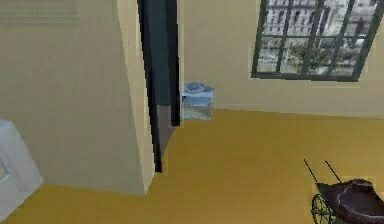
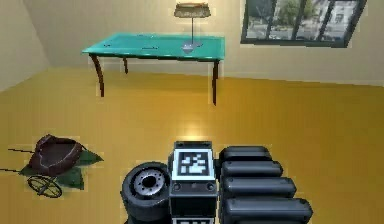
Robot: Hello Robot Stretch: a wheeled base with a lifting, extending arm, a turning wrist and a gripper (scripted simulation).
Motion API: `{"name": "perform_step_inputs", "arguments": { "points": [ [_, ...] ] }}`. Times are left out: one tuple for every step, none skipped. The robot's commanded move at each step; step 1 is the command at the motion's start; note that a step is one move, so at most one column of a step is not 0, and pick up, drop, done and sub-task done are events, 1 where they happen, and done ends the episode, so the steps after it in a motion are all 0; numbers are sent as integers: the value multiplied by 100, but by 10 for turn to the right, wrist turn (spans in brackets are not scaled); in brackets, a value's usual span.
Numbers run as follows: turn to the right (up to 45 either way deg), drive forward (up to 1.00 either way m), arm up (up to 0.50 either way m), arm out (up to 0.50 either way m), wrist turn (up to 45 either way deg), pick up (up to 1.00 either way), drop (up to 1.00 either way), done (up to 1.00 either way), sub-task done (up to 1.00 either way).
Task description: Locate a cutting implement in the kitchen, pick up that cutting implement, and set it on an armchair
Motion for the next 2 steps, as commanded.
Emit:
{"name": "perform_step_inputs", "arguments": {
  "points": [
    [0, 100, 0, 0, 0, 0, 0, 0, 0],
    [180, 0, 0, 0, 0, 0, 0, 0, 0]
  ]
}}
